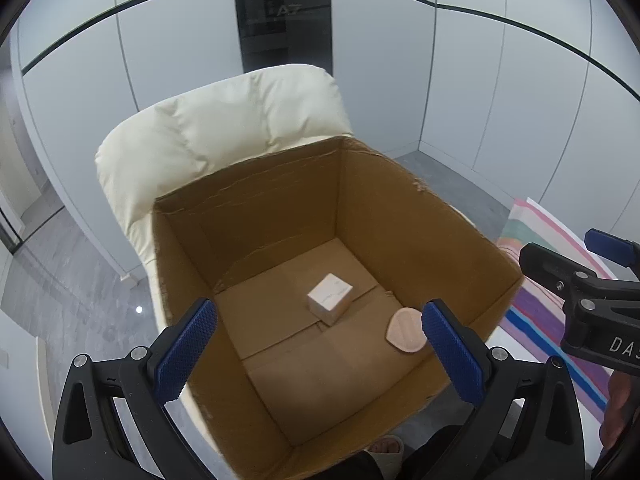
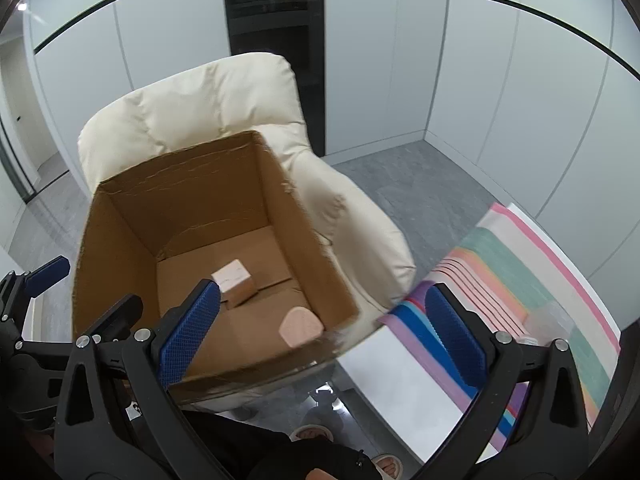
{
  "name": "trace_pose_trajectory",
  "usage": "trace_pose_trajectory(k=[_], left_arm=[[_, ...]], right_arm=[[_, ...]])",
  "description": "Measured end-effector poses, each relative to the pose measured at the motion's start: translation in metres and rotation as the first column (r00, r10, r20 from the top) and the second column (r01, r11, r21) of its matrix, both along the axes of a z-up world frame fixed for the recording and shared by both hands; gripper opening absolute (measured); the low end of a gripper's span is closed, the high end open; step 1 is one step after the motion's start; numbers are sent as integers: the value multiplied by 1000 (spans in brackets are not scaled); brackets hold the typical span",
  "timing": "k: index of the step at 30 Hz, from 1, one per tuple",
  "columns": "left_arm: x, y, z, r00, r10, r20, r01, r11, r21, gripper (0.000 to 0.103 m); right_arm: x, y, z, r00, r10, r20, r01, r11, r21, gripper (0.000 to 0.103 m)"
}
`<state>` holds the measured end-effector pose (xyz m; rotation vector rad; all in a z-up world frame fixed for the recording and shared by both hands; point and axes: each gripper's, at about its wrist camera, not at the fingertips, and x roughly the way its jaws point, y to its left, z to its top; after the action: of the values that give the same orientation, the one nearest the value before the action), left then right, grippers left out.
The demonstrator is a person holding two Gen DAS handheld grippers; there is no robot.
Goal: Organize objects
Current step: 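Move both open tools back from the cardboard box to the table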
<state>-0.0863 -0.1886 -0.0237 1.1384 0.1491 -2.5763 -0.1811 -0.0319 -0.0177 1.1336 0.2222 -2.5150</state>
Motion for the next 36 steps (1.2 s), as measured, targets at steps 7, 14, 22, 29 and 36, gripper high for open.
trace_pose_trajectory(k=[7,14,22,29,36], left_arm=[[-11,21,2,999,-43,-8,43,999,0,103],[-20,43,1,996,-88,-9,88,996,25,103],[-28,77,3,986,-167,-21,167,986,26,103],[-35,101,5,975,-222,-31,223,974,32,103],[-42,128,5,960,-277,-31,278,960,39,103]], right_arm=[[-4,28,-2,998,-57,21,57,998,-8,103],[-4,56,-2,995,-101,23,102,995,-16,103],[0,93,1,988,-155,18,156,988,-19,103],[3,125,2,977,-211,15,211,977,-24,103],[6,158,3,963,-270,12,270,963,-22,103]])
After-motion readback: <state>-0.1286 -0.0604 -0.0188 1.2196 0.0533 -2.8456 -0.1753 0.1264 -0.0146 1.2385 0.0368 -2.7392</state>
